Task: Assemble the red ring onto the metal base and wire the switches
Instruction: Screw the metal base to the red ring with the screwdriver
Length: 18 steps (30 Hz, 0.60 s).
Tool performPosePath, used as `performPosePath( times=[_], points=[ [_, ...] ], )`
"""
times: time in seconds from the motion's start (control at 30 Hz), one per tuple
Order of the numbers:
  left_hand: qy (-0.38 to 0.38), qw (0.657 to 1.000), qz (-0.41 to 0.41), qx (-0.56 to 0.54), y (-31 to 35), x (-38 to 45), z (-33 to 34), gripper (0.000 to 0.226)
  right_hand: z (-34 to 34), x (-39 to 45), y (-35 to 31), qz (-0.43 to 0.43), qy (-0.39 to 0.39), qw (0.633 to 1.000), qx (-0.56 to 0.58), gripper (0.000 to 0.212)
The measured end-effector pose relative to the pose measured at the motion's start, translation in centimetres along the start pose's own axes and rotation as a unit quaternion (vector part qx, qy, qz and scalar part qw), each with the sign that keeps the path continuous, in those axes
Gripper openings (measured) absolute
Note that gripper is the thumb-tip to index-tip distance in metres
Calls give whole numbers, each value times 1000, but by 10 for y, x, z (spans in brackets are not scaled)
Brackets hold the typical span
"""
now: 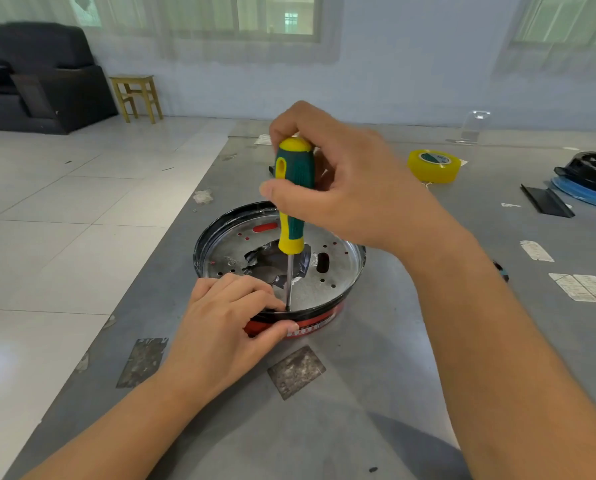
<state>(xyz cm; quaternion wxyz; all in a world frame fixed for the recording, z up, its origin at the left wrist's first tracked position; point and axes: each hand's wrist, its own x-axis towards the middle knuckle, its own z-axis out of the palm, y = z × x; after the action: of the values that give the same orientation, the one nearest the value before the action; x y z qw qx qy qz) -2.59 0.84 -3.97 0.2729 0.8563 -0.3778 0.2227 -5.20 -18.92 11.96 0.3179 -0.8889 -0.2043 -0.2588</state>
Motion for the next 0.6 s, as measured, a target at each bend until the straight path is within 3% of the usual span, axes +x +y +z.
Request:
performPosePath(
  times=[0.1, 0.23, 0.3, 0.43, 0.6],
  points=[
    [3, 1000, 3, 3, 0, 0, 0, 37, 6, 2, 0, 5, -5, 999, -32, 17],
    [5, 1000, 6, 5, 0, 0, 0, 36, -2, 0, 2, 23, -96, 988, 120, 43],
    [4, 1000, 7, 7, -1, 0, 1, 37, -3, -2, 1, 27, -114, 978, 170, 47],
    [6, 1000, 11, 13, -2, 0, 1, 37, 3, -1, -4, 37, -59, 993, 95, 33],
    [6, 1000, 17, 7, -2, 0, 0, 36, -7, 0, -11, 69, -103, 984, 131, 51]
  ],
)
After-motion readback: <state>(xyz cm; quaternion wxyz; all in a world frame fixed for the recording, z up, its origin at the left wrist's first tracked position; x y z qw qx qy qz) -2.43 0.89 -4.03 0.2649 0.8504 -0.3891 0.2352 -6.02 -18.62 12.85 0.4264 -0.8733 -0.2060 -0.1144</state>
